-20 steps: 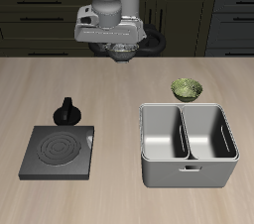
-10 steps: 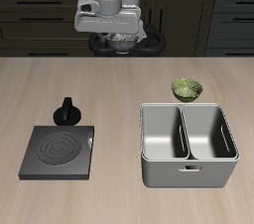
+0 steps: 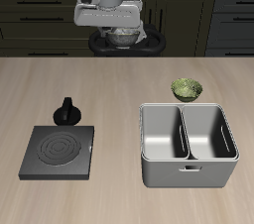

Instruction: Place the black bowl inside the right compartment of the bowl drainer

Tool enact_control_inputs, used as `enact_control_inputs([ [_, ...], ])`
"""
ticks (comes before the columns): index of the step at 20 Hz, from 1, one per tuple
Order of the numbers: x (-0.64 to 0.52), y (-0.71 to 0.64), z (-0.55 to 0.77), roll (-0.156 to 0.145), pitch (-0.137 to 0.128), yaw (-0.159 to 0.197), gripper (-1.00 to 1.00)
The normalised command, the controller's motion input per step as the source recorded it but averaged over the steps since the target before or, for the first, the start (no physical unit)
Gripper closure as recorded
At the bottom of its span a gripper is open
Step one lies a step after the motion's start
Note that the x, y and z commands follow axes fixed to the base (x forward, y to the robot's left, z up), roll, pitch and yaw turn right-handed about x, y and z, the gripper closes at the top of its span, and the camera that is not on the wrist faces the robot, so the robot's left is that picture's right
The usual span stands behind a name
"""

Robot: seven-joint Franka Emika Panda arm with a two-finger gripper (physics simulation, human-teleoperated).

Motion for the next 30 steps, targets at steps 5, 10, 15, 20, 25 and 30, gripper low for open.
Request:
enact_control_inputs([
  [5, 0.36, 0.16, 0.24, 0.010, -0.004, 0.030, 1.00],
  [10, 0.42, 0.12, 0.16, -0.002, 0.001, 0.021, 1.00],
  [15, 0.48, 0.18, 0.11, 0.003, 0.008, 0.016, 1.00],
  [20, 0.70, 0.29, 0.11, 0.001, 0.037, -0.017, 1.00],
  [25, 0.45, 0.29, 0.17, 0.020, 0.000, -0.007, 1.00],
  [30, 0.52, 0.21, 0.13, -0.020, 0.018, 0.001, 1.00],
])
